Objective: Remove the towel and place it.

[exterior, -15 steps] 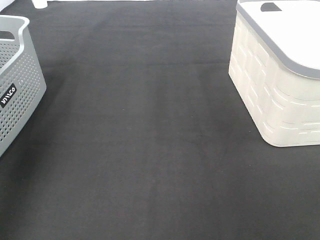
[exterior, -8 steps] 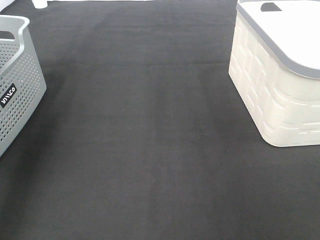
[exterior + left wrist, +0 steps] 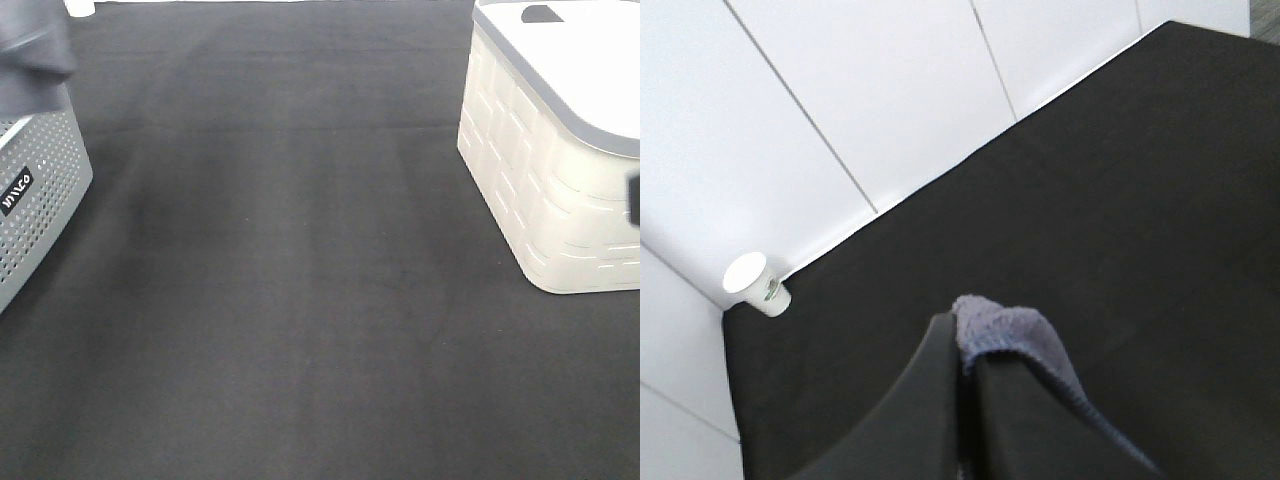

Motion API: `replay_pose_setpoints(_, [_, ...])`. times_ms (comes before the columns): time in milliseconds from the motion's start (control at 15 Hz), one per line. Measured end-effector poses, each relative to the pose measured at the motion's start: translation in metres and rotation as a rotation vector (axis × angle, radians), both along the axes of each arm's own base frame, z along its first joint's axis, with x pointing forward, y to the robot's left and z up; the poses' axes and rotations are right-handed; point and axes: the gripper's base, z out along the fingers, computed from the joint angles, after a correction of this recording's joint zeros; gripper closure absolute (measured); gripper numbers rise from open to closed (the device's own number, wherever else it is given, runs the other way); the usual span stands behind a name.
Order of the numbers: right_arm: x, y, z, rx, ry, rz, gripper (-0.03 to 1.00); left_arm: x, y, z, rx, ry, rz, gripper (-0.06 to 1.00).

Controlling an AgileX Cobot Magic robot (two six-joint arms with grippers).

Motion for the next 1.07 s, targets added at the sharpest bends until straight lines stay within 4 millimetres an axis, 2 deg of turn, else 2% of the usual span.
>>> replay_pose_setpoints(133, [0.012, 0.004, 0.003, 0.055, -0.036, 0.022, 0.28, 0.004, -0.015, 0.003, 0.003, 0.008, -0.044, 0.94])
replay_pose_setpoints(333, [0.03, 0.009, 0.007, 0.123, -0.071, 0.081, 0.28, 0.009, -0.038, -0.008, 0.026, 0.055, -0.111, 0.94])
replay_pose_setpoints(800, [0.085, 0.023, -0.01, 0.272, -0.106, 0.291, 0.33, 0.015, -0.096, -0.033, 0.041, 0.142, -0.25, 0.94])
replay_pose_setpoints(867, [0.089, 0.023, -0.012, 0.278, -0.115, 0.301, 0.34, 0.017, -0.109, -0.04, 0.051, 0.159, -0.276, 0.94])
replay_pose_setpoints(1067, [0.096, 0.024, -0.015, 0.282, -0.143, 0.309, 0.34, 0.022, -0.128, -0.052, 0.066, 0.176, -0.308, 0.94])
